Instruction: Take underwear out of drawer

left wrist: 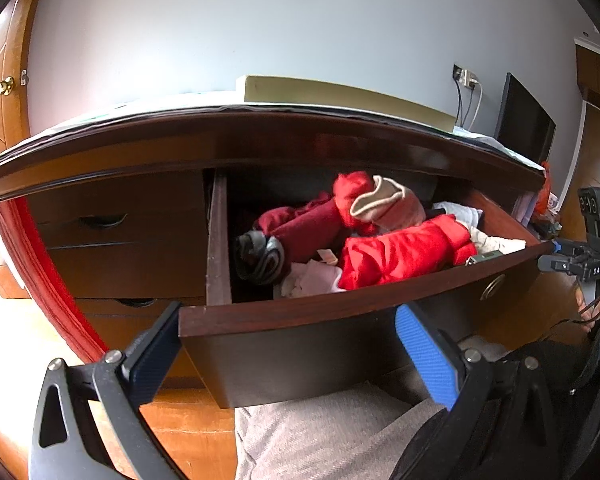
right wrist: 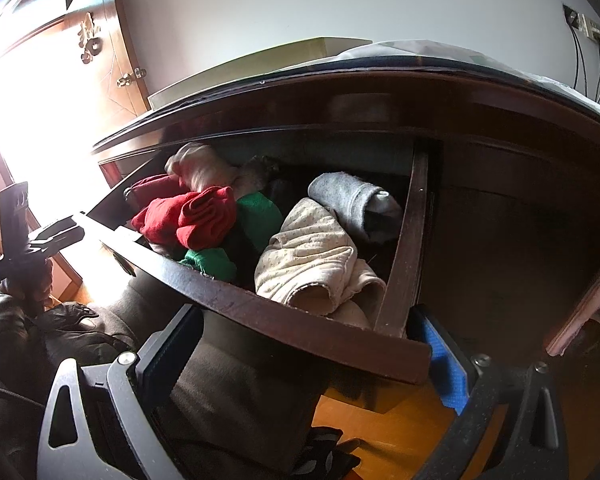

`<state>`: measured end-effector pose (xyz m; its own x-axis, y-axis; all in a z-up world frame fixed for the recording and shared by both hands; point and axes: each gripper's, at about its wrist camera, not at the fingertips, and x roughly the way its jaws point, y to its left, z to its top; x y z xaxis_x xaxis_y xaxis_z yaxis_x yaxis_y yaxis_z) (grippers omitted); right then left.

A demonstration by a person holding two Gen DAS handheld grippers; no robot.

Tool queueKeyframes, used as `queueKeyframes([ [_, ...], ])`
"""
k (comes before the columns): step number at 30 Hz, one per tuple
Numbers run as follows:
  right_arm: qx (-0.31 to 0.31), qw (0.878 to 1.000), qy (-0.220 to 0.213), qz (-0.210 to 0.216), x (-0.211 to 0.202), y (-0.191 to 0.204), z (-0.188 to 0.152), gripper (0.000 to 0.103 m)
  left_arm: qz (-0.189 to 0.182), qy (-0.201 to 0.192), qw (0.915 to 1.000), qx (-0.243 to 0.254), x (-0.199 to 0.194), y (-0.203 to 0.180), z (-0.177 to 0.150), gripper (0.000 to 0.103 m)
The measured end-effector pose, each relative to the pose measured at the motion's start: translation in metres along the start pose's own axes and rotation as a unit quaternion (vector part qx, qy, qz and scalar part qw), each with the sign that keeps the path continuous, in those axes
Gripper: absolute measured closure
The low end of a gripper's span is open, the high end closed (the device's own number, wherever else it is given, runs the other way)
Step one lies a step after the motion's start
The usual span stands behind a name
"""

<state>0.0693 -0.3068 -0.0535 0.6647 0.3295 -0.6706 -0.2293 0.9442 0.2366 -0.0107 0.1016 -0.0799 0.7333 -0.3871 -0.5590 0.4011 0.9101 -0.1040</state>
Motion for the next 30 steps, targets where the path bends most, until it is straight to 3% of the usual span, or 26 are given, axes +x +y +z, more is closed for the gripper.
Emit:
queueKeyframes([
  [30,-0.009,1.000,0.015,0.011,0.0015,-0.0019,-0.0002,0.001,-0.008,-0.001,0.9999,-0.012,-0.0024,0.0040,-0.0008,0.000],
])
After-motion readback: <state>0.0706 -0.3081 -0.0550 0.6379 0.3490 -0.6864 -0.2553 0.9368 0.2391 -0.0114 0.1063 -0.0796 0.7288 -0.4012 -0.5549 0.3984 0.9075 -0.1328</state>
